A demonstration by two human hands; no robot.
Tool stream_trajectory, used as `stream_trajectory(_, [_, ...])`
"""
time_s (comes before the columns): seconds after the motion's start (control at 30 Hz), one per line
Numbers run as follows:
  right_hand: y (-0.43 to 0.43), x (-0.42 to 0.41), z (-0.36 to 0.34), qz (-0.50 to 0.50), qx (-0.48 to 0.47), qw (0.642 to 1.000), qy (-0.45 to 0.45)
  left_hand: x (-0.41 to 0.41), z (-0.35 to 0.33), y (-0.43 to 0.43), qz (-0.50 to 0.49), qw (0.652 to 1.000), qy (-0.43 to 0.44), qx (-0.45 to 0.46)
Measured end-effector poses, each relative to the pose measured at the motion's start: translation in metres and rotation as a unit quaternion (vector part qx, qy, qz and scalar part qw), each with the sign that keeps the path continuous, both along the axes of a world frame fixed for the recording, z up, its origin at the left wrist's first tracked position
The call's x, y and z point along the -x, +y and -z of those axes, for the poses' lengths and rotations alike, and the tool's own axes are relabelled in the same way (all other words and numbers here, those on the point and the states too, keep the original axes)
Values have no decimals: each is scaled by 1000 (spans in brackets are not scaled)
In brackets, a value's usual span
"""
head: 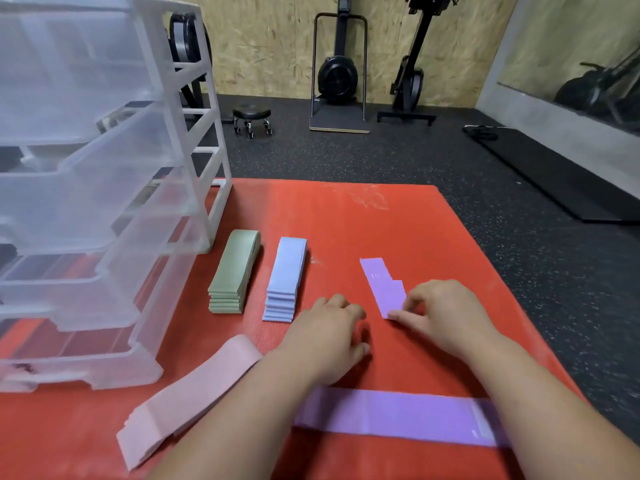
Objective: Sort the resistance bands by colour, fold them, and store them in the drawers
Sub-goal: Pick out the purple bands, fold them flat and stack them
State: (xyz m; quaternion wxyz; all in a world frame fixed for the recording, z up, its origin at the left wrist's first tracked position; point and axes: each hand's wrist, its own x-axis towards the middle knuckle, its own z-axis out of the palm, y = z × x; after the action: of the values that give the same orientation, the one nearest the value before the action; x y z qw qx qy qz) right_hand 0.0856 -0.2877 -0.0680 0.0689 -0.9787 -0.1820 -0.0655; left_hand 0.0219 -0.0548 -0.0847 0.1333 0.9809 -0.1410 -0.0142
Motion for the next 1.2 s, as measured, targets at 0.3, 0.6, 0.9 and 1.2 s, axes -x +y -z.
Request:
stream_trajectory(0.3, [-26,34,-5,154,-51,986,25,15,-10,-5,-30,999,13,21])
stream_trajectory(0.6, [2,23,3,156,19,983,97,16,-9,-6,-50,998,11,30])
stream_trajectory(0.9, [4,7,11,50,-8,994,93,12,-7,-1,-52,997,19,44])
stream_trajectory(1.2, [4,-1,17,80,2,997,25,11,-8,-3,-46,998,21,43])
